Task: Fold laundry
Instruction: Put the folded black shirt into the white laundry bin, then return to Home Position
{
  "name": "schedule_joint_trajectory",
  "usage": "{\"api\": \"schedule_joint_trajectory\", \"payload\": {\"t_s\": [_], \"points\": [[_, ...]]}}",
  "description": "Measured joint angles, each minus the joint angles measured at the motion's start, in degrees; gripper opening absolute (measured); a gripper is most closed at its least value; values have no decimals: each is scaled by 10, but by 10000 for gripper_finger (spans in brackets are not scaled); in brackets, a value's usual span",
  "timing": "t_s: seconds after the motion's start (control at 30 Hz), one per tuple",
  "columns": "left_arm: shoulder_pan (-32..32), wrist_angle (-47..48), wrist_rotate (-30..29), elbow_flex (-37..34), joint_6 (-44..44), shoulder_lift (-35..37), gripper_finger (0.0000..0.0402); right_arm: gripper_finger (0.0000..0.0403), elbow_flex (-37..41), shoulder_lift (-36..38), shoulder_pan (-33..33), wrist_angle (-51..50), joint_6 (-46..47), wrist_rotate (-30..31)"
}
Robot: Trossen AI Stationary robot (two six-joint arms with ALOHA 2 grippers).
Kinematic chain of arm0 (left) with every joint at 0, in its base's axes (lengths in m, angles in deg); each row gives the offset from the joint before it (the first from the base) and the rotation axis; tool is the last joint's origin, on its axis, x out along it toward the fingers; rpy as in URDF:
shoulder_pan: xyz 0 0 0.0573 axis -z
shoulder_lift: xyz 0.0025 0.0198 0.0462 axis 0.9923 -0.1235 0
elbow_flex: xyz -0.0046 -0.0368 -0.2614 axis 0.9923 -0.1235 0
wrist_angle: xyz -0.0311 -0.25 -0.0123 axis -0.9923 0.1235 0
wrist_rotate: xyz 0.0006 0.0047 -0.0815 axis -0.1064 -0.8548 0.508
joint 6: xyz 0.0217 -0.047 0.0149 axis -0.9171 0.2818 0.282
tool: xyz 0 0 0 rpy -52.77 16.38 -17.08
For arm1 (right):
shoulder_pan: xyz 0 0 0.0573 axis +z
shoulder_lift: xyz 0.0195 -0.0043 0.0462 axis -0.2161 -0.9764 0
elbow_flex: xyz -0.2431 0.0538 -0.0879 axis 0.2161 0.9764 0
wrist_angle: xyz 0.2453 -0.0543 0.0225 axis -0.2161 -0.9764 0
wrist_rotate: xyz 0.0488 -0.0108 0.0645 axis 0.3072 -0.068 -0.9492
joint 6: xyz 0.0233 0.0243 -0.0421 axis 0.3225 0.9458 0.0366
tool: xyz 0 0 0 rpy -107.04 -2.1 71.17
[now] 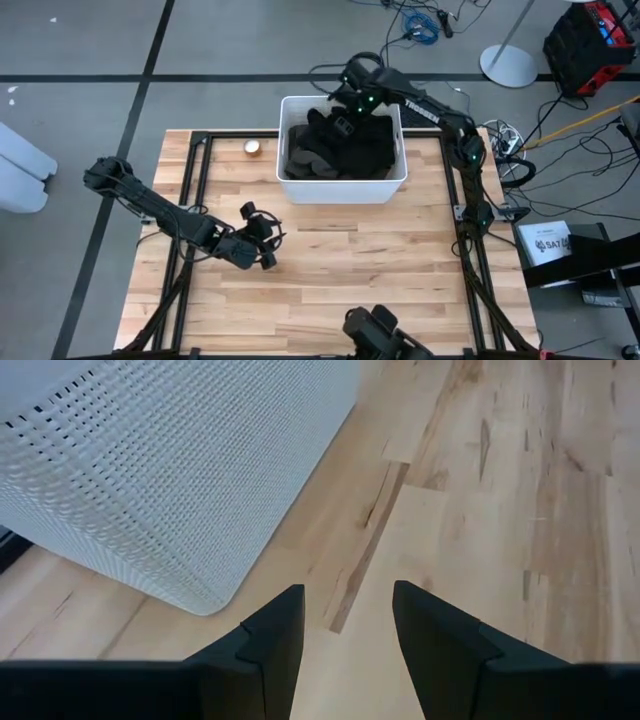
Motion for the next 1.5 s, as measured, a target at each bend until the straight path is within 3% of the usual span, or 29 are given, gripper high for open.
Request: {"api": "schedule_joint_trajectory", "payload": {"t_s": [0.13,0.3,0.57,0.83,0.97,1.3,1.5], "points": [[0,1,0,0,0,0,164,245,-74,1,0,-53,14,-5],[-2,1,2,0,-6,0,164,258,-144,8,4,-74,20,-10],[-15,-24,7,0,-32,0,164,260,-134,102,7,-79,18,-12],[-40,-212,30,0,-171,0,164,260,-134,208,33,-168,2,-10],[-71,-260,52,0,-229,0,164,261,-134,262,49,-175,5,-8],[-146,-303,97,3,-290,6,164,261,-134,380,87,-209,9,-8],[-165,-302,97,13,-322,42,164,261,-82,467,91,-209,27,10]]}}
